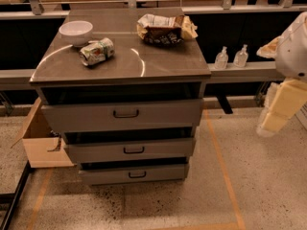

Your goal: Open bottom drawer

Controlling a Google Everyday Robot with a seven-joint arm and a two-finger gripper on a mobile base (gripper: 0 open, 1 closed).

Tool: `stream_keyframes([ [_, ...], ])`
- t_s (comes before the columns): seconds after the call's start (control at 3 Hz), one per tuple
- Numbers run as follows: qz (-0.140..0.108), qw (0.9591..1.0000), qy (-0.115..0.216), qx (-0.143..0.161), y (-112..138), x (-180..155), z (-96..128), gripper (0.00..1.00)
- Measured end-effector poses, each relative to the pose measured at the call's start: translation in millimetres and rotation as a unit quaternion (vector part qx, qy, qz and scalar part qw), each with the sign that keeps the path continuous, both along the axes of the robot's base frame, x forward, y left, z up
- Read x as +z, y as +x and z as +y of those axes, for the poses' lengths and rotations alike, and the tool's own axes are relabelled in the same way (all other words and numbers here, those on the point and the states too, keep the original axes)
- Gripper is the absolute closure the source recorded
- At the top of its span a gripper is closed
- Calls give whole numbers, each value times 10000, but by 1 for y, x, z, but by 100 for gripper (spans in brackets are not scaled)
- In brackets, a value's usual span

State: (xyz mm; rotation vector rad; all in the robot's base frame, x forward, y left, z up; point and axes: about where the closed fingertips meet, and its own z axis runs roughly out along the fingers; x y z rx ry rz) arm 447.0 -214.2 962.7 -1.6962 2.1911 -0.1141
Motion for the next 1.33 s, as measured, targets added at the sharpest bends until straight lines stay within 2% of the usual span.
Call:
stream_keyframes([
  [0.33, 61, 9996, 92, 246, 7, -77, 5, 0],
  [0.67, 314, 9981, 103, 515, 7, -179, 16, 0],
  [1.0, 268, 9926, 57, 1186, 30, -292, 50, 0],
  [1.33, -8, 9938, 124, 1105, 43, -281, 52, 0],
])
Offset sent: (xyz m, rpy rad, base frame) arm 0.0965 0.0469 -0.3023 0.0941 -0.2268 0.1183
